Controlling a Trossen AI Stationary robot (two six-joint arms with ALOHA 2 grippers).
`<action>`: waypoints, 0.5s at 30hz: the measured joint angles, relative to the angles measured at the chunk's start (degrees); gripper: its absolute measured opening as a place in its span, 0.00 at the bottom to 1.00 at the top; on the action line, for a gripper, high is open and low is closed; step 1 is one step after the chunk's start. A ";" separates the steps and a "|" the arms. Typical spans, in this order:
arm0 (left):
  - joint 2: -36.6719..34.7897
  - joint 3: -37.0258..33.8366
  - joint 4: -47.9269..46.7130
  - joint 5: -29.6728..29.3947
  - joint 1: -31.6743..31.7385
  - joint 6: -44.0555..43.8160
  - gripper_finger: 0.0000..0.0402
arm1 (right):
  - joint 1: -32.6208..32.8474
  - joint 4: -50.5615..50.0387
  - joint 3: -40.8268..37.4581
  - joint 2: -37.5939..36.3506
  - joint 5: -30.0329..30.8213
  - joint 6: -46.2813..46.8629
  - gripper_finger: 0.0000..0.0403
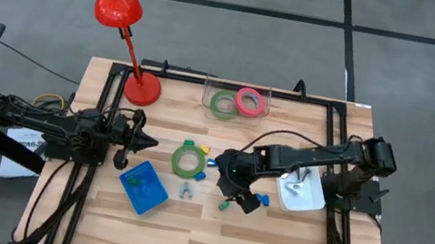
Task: Pick and place Stapler, Stapler remover, tape
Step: Put the bottom green stapler into the blue bin
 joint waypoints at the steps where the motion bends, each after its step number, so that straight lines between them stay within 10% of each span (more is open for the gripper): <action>1: 0.00 0.00 0.03 0.00 0.00 0.01 0.02 | 0.00 0.30 0.06 0.05 -0.02 -0.07 0.65; 15: 0.09 0.00 0.76 0.00 0.00 -0.01 0.02 | 1.84 -1.32 0.03 9.19 -0.06 -0.05 0.65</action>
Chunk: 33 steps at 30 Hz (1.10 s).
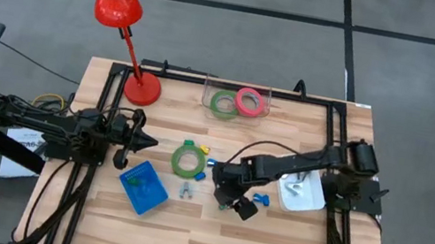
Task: Pick and place Stapler, Stapler remover, tape
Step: Put the bottom green stapler into the blue bin
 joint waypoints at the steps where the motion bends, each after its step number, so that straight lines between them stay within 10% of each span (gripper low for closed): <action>1: 0.00 0.00 0.04 0.00 0.00 0.00 0.02 | 0.13 0.39 0.11 0.64 0.01 0.00 0.65; 19: 0.00 0.00 0.30 0.00 0.00 0.01 0.02 | 1.07 0.63 0.09 5.04 0.02 0.02 0.63; 33: 0.00 0.00 0.31 0.00 0.00 0.01 0.02 | 1.00 0.72 0.09 5.04 0.02 0.02 0.30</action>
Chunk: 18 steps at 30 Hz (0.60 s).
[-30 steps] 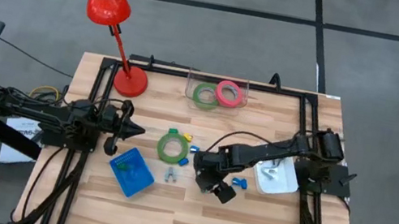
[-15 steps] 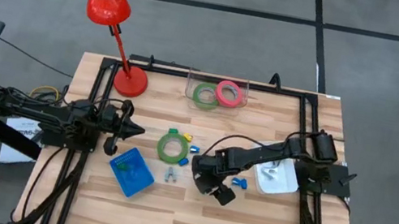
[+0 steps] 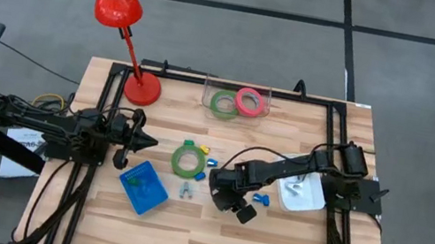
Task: Pick and place Stapler, Stapler remover, tape
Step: Put the bottom green stapler into the blue bin
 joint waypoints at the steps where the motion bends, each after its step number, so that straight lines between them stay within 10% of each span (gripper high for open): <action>1: 0.00 0.00 -0.01 -0.01 0.00 -0.01 0.02 | 0.00 -0.03 0.00 0.00 0.00 0.00 0.28; 18: 0.00 0.00 -0.01 0.00 0.00 -0.01 0.02 | 0.00 0.11 0.00 -0.01 -0.02 0.17 0.17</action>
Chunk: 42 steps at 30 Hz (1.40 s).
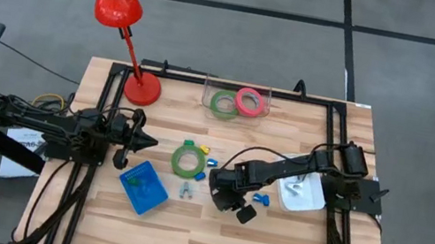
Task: Pick and place Stapler, Stapler remover, tape
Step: Put the bottom green stapler into the blue bin
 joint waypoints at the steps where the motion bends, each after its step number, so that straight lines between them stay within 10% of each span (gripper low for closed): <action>1: 0.00 0.00 0.00 0.00 0.00 0.01 0.02 | 0.00 0.00 0.00 -0.01 0.00 0.00 0.17; 42: 0.01 0.00 0.02 0.00 0.00 0.02 0.02 | -3.36 3.12 26.23 -0.51 0.22 0.00 0.17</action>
